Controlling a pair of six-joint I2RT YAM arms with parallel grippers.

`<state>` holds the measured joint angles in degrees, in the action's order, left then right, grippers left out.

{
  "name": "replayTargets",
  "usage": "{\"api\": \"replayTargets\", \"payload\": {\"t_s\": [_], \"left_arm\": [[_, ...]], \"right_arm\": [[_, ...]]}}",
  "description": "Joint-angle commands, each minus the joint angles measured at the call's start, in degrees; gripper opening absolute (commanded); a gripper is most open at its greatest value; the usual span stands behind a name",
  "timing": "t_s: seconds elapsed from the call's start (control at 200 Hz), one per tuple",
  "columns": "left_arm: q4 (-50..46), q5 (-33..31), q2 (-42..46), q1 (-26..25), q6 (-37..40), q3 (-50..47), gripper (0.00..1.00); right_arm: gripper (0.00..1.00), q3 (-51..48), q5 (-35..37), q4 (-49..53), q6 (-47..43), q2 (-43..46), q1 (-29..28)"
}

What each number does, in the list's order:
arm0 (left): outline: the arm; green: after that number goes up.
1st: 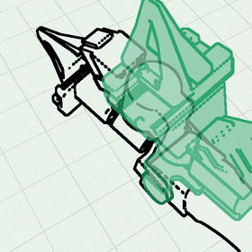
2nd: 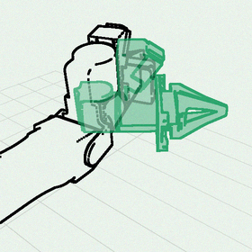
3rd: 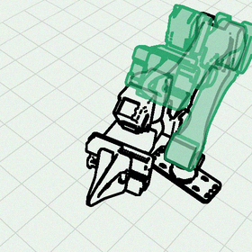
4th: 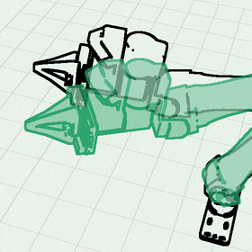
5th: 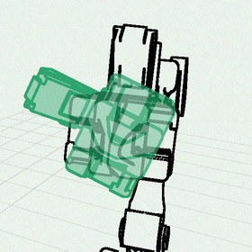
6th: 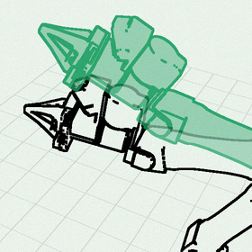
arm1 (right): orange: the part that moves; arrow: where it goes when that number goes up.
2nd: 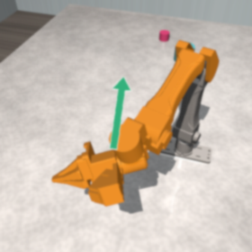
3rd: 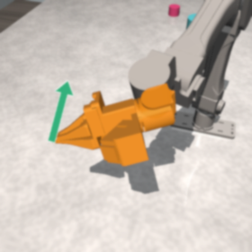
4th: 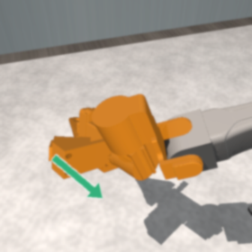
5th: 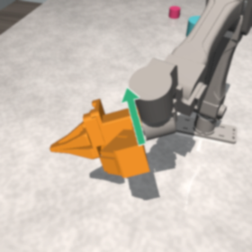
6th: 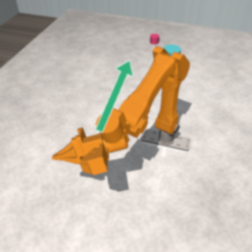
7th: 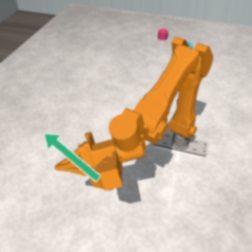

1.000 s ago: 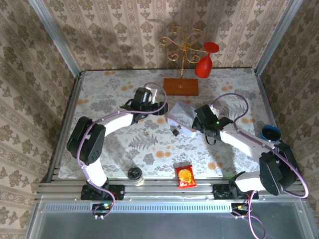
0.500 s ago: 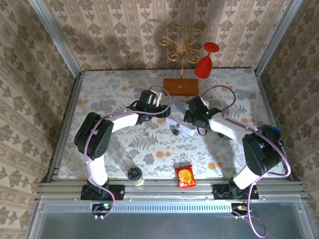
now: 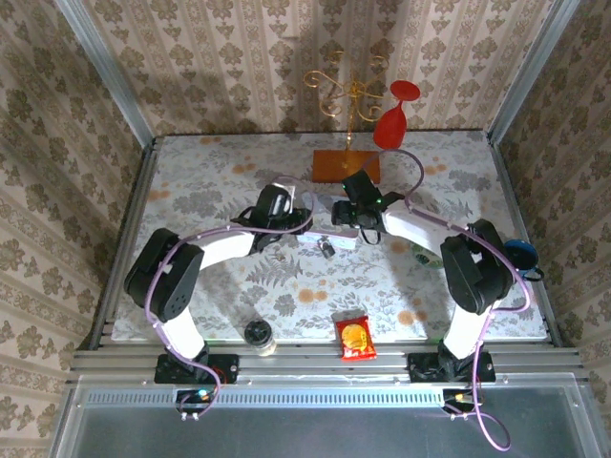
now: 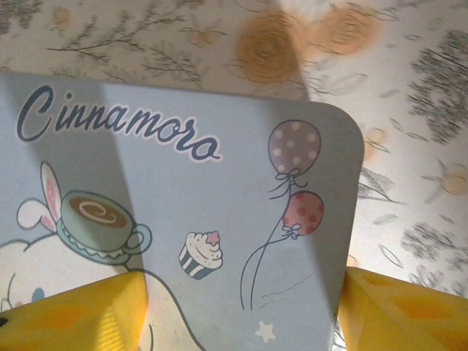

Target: Unlock a padlock with a key

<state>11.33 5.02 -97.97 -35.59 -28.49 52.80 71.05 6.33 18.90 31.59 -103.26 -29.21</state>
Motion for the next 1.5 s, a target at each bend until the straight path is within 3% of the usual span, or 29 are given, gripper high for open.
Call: {"api": "replayTargets", "payload": {"t_s": [0.0, 0.135, 0.345, 0.555, 0.62, 0.84, 0.951, 1.101, 1.496], "left_arm": [[0.6, -3.9, 3.3, -0.7, -2.9, -4.3, 0.46], [2.2, -9.4, 7.0, -0.5, -5.3, -8.0, 0.55], [0.9, -9.3, 12.8, 1.9, -5.0, -7.7, 0.64], [-3.5, -10.4, 19.4, 6.8, -7.4, -9.9, 0.72], [-6.2, -11.0, 22.2, 9.0, -8.2, -11.0, 0.77], [-12.7, -11.2, 33.3, 20.2, -8.6, -16.4, 0.93], [-15.2, -11.3, 38.4, 23.9, -8.3, -18.5, 0.95], [-17.3, -11.5, 42.8, 26.5, -7.9, -20.7, 0.96], [-16.9, -9.7, 42.7, 28.3, -8.1, -21.3, 0.97]], "right_arm": [[0.69, 4.1, -6.6, 0.9, -4.7, -3.0, -1.5], [0.69, 7.2, -3.9, 3.3, -7.1, -3.0, -1.5], [0.69, 4.9, 2.5, 6.0, -10.0, 6.0, -2.4], [0.67, 2.7, 6.7, 9.6, -14.3, 10.2, -10.5], [0.66, 3.5, 6.3, 10.8, -16.8, 8.7, -14.2], [0.49, 11.8, 7.8, 17.3, -26.1, -3.3, -24.7], [0.43, 14.7, 3.0, 17.8, -27.3, -8.1, -25.4], [0.41, 18.7, 0.0, 17.4, -29.6, -13.5, -25.9], [0.51, 28.5, 0.0, 19.6, -32.0, -23.6, -23.8]]}}
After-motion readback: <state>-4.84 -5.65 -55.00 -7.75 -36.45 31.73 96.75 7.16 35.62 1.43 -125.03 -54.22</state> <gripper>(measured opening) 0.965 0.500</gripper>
